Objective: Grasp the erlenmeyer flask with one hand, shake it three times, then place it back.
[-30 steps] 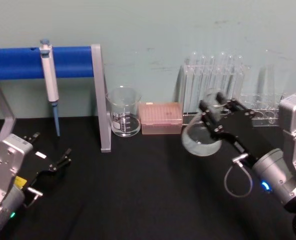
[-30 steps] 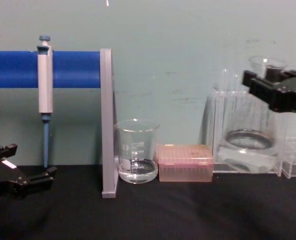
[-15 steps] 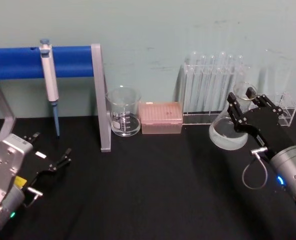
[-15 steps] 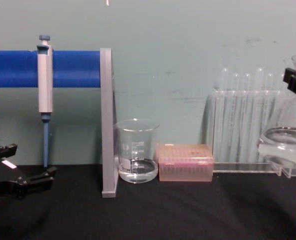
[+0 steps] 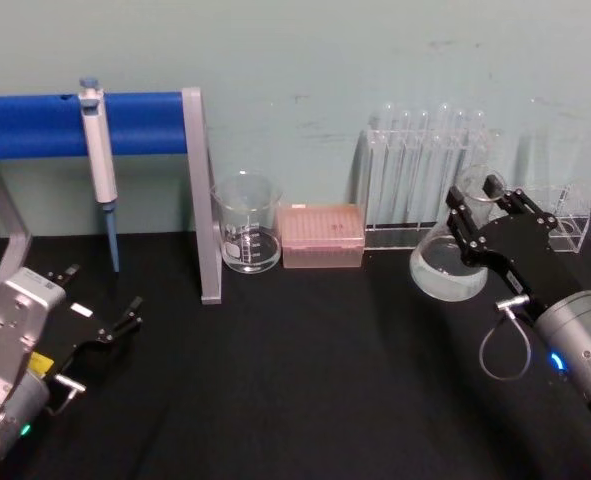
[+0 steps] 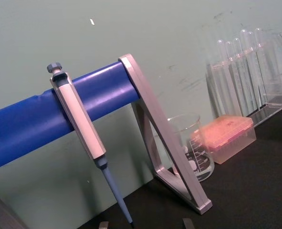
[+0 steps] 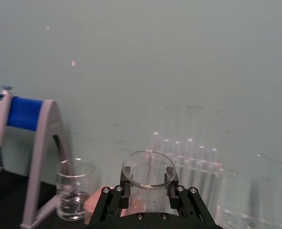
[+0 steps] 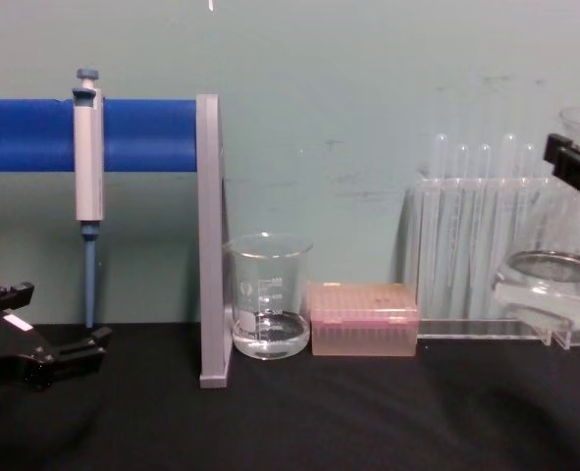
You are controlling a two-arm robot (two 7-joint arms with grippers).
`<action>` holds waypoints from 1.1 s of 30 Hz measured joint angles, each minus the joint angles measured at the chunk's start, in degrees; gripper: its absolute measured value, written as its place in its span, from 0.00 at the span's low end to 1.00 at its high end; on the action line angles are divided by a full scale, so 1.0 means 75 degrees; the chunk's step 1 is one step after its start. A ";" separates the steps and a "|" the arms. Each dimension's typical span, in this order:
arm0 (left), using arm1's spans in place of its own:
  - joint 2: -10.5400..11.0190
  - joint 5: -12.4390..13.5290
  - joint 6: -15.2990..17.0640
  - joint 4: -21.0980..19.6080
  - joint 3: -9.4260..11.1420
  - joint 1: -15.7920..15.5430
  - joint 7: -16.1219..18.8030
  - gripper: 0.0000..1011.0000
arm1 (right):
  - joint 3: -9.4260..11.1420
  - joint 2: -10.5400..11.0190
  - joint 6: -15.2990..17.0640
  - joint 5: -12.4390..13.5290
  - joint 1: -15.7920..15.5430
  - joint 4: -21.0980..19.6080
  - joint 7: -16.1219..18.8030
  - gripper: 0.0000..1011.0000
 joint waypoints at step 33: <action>0.0000 0.0000 0.0000 0.0000 0.0000 0.0000 0.0000 0.99 | -0.1446 0.0656 -0.0533 0.1308 0.0803 0.0313 0.3460 0.44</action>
